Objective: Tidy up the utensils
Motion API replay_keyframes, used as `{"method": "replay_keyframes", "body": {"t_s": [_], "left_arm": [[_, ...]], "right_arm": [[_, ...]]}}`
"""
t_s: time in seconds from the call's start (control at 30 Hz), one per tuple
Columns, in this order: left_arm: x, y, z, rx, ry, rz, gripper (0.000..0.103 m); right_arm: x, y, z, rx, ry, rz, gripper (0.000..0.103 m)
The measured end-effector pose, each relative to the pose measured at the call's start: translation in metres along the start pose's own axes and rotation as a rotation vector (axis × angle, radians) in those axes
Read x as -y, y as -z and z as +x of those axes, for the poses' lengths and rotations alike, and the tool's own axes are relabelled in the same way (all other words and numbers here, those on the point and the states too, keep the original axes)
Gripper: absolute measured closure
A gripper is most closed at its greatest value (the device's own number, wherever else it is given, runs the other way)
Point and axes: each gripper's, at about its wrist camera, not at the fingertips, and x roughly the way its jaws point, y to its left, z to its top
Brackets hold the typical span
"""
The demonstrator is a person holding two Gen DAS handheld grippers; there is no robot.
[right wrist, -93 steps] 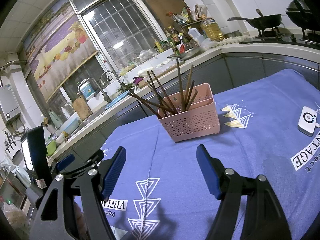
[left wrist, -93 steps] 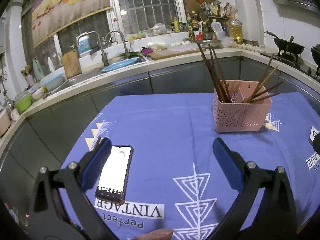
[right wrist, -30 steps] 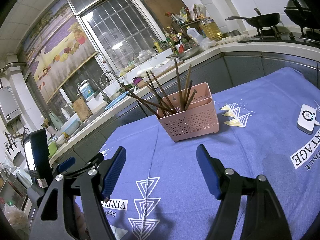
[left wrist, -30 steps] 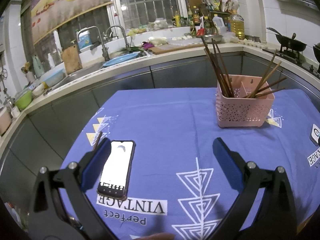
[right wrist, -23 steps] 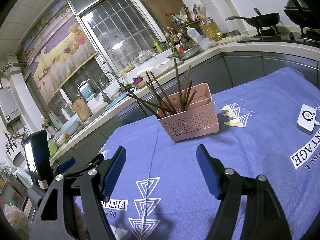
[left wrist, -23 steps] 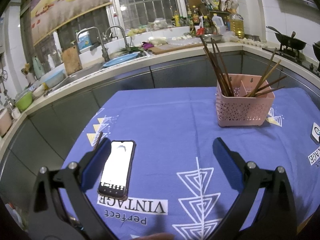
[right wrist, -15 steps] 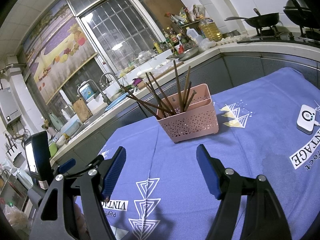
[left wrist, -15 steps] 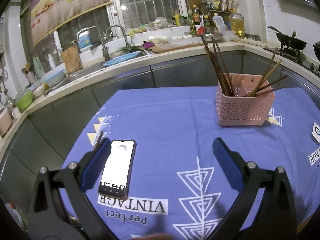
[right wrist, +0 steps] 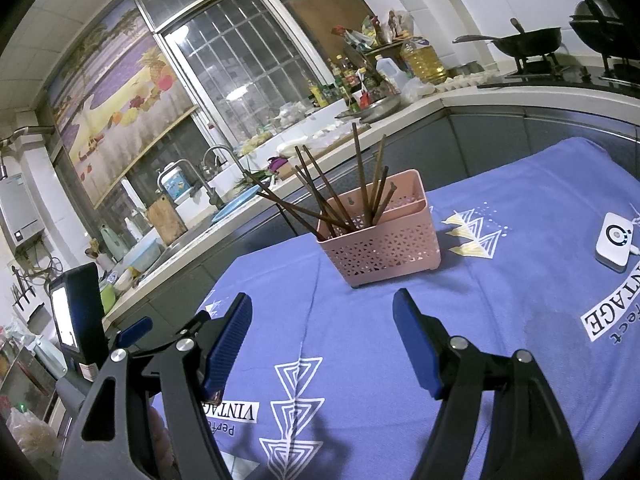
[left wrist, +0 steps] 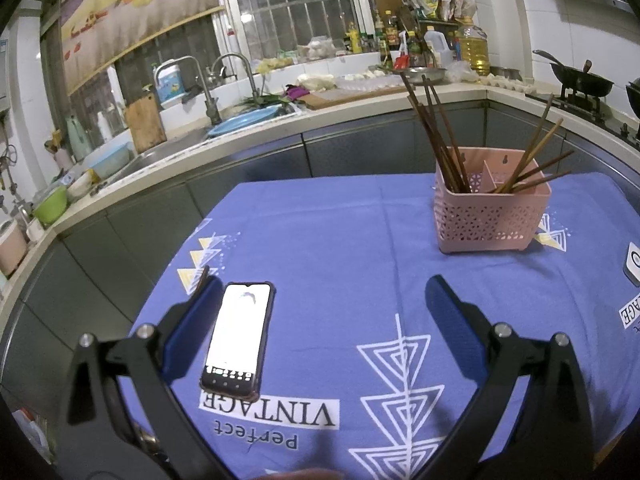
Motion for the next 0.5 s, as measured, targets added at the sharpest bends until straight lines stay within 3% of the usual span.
{"method": "replay_keyframes", "body": {"t_s": [0.5], "left_arm": [[-0.0008,0.0008,-0.0006,0.001,-0.001,0.007,0.006]], "right_arm": [[0.0003,0.0003,0.0001,0.0,-0.001,0.002,0.03]]}}
